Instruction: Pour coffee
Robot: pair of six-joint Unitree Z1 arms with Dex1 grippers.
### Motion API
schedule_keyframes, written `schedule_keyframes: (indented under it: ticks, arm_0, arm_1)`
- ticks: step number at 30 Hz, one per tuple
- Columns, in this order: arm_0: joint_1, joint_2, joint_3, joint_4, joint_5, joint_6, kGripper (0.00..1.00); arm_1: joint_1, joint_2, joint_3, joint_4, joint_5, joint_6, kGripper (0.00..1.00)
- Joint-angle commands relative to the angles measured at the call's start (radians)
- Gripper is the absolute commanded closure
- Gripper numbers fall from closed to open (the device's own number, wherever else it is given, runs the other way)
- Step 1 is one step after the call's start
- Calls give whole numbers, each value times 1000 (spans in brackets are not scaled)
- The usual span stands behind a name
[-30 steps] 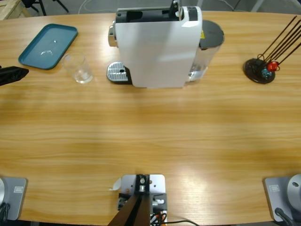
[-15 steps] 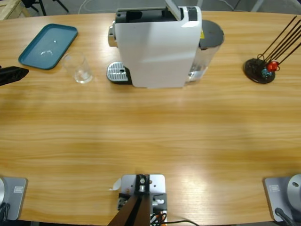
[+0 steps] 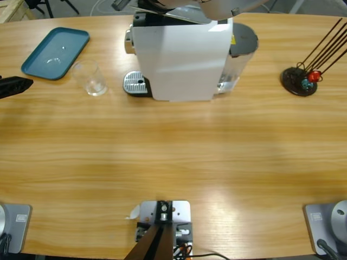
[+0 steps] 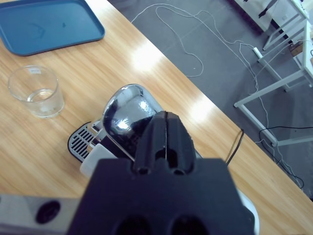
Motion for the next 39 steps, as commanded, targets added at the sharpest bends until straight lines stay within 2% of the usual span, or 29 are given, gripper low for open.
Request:
schedule_keyframes:
  ticks: [1,30,34,36,37,38,39]
  arm_0:
    - [-6,16,33,-8,-14,14,50]
    - [-6,22,33,-1,-22,13,50]
    - [-6,28,32,-1,-22,13,46]
    - [-6,27,32,-1,-21,13,33]
    - [-6,26,32,-1,-21,13,32]
    - [-6,24,33,-1,-21,13,27]
    - [-7,20,33,-2,-21,15,11]
  arm_1:
    - [32,131,53,20,26,11,1000]
    - [32,185,224,-103,91,109,1000]
    - [32,125,221,-123,37,109,1000]
    - [16,47,213,-132,49,99,1000]
    - [-5,-16,206,-132,95,79,915]
    - [-23,-73,205,-132,143,58,373]
    - [-38,-125,200,-130,179,37,158]
